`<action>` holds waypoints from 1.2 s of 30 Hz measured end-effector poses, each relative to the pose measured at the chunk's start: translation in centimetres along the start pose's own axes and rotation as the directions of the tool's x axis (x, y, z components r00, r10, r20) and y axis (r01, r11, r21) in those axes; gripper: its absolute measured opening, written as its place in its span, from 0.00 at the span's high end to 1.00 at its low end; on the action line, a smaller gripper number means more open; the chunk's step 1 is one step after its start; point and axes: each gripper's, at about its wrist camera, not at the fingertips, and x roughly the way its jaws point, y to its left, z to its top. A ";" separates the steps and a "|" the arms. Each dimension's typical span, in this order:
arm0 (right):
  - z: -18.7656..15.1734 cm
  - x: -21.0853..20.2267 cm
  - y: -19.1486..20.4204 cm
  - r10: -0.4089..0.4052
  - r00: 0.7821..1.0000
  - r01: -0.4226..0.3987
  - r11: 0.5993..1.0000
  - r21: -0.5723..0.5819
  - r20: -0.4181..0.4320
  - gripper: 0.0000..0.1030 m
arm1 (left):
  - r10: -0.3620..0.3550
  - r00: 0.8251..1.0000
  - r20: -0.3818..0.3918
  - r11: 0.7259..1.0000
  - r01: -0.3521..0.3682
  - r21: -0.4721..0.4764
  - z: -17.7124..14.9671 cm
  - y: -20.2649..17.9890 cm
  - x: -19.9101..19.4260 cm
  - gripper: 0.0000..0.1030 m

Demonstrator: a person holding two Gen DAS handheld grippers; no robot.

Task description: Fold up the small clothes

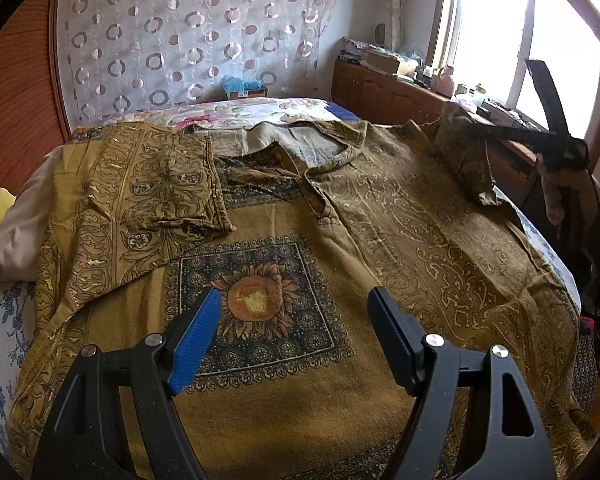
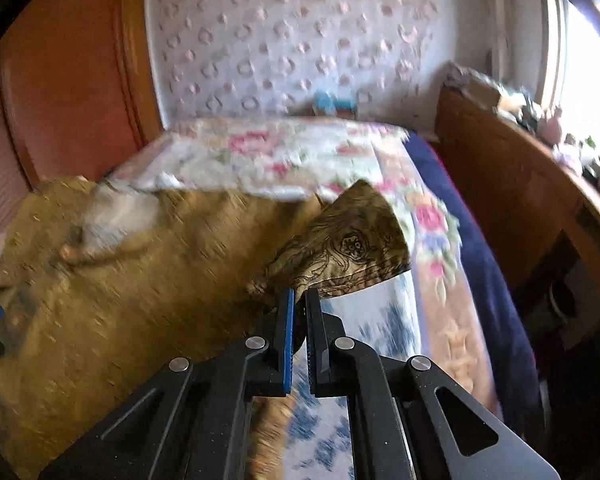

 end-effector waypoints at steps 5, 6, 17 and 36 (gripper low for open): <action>1.6 -1.1 4.1 0.101 0.994 -0.098 0.993 -0.073 0.036 0.95 | 0.008 0.999 0.031 1.000 -0.008 -0.008 0.3 0.2 -0.8 0.26; 1.7 -1.3 5.0 0.123 0.992 -0.120 0.990 -0.081 0.036 0.94 | 0.011 0.999 0.037 1.000 -0.011 -0.007 0.4 0.3 -1.0 0.26; -0.4 -2.3 2.8 0.080 0.996 -0.076 0.992 -0.100 0.035 0.59 | 0.052 0.995 0.090 0.999 -0.050 -0.017 1.6 2.3 -2.3 0.26; 0.4 7.0 0.0 0.023 0.988 -0.027 0.999 -0.025 -0.155 0.96 | 0.155 0.982 0.105 0.987 -0.149 -0.063 3.7 8.3 -2.2 0.26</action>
